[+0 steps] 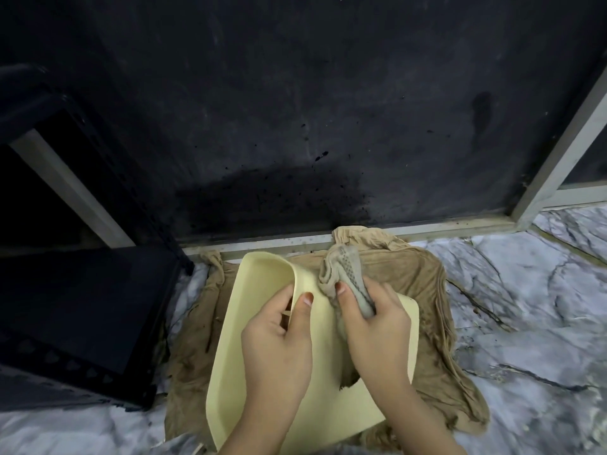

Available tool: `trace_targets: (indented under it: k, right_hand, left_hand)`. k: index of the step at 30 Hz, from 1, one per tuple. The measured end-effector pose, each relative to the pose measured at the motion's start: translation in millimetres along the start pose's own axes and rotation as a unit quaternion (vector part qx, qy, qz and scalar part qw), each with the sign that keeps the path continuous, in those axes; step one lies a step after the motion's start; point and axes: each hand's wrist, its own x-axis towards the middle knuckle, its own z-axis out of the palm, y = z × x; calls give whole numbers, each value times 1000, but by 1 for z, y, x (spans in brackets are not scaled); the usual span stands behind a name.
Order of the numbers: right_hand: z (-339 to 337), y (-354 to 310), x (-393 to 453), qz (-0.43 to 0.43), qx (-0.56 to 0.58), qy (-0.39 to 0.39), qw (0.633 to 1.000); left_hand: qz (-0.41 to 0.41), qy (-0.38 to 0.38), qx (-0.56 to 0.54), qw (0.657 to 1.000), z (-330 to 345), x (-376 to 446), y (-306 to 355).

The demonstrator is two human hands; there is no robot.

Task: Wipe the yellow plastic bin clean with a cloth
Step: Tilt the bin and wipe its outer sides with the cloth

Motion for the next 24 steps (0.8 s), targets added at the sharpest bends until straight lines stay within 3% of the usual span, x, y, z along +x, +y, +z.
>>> trace_targets:
  k: [17,24]
  right_hand:
    - [-19,111,37,214,-42,84,972]
    - [-24,130,-3,211,-76,106,969]
  left_hand:
    - [-36,33,-34,998,-11,12,-20]
    - [-50,50,-36,997,-9,13,-20]
